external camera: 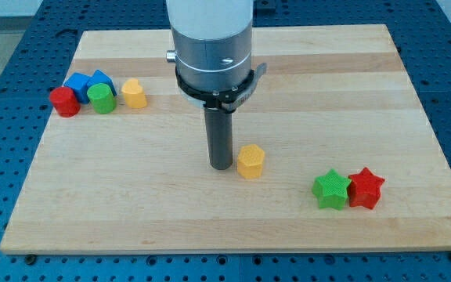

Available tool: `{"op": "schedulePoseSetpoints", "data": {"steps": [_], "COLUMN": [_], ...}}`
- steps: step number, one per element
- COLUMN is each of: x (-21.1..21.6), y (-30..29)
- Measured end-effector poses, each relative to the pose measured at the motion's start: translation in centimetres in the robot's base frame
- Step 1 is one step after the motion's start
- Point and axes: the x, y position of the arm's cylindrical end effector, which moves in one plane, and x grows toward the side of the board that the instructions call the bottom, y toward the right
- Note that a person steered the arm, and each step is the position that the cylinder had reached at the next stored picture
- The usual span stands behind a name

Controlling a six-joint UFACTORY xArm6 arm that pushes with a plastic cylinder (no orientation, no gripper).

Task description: Move the hexagon above the red star

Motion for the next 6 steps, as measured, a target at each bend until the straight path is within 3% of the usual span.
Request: {"op": "schedulePoseSetpoints", "data": {"steps": [3,4,5,6], "x": [3.0,2.6,-0.4,-1.7], "y": [-2.6,-1.6,0.4,4.9]}}
